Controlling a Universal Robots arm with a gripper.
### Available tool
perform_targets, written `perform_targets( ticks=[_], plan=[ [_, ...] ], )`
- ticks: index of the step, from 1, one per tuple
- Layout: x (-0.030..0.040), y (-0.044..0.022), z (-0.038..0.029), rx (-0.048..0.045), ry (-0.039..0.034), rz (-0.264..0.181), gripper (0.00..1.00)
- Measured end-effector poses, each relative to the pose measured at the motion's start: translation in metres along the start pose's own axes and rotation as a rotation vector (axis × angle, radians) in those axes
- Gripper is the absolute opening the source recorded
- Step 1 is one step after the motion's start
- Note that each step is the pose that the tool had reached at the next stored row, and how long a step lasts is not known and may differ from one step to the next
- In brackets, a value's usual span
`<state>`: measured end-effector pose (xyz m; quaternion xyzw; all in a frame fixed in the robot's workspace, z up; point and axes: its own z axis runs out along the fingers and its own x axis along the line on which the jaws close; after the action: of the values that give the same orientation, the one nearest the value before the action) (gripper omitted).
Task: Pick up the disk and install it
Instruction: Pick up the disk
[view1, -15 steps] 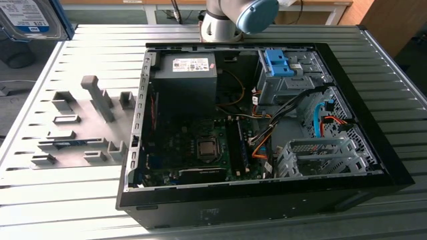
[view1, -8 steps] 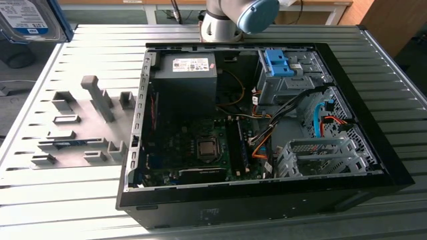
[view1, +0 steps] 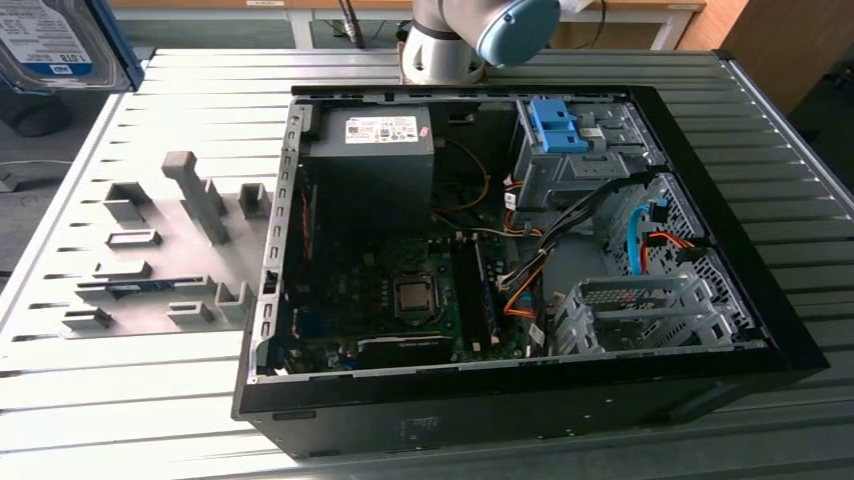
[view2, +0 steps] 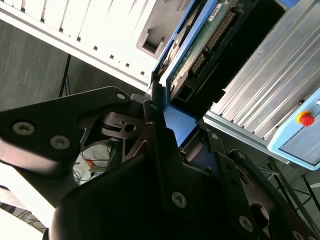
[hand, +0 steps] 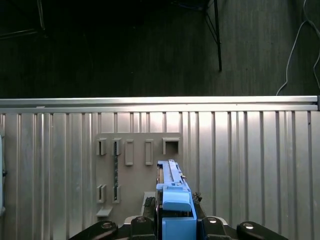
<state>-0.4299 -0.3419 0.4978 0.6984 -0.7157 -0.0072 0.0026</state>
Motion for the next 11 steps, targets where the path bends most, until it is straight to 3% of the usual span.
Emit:
perform_targets(
  ticks=[6, 11],
  plan=[
    [0.0011, -0.0007, 0.0000, -0.0003, 0.0005, -0.026, 0.37],
    [0.0115, -0.0009, -0.0001, -0.0003, 0.0005, -0.025, 0.37]
  ],
)
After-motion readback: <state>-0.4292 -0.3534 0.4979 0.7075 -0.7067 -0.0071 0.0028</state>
